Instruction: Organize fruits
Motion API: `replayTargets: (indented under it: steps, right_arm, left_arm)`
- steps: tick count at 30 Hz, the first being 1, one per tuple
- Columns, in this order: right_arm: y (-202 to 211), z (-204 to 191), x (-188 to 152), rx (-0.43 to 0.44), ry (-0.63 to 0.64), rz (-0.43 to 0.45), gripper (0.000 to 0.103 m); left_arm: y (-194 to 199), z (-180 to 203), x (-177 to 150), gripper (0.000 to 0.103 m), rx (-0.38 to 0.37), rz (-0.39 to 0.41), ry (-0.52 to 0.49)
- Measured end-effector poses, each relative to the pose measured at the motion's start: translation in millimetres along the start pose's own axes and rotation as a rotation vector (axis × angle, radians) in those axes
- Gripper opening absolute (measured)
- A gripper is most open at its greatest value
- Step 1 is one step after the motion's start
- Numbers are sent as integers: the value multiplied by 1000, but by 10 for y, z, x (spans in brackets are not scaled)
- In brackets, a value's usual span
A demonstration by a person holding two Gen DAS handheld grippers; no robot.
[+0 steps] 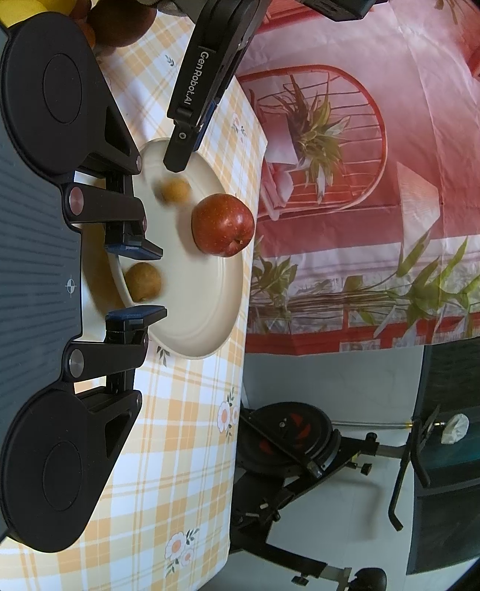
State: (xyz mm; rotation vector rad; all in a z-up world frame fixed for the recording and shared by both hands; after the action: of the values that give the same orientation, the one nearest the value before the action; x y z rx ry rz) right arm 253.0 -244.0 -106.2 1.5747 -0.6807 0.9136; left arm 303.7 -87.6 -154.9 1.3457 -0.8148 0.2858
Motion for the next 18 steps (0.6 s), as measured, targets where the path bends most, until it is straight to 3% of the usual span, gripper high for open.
replayTargets:
  steps: [18]
  right_arm:
    - [16, 42, 2, -5, -19, 6, 28]
  left_arm:
    - [237, -111, 8, 29, -1, 34, 68]
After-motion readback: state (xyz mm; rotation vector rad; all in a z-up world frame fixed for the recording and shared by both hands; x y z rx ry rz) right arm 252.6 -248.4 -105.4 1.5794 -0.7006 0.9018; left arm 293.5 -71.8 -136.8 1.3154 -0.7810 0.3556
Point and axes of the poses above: each gripper's, at about its wrist camera, not at the fingertips, and y roughly against the way its jaws point, z to its right, x to its top, the point moved 1 cm from there along -y, roughly the way its jaws point, and after that the axes turned 1 degree about -x, right-handed, at the moved point
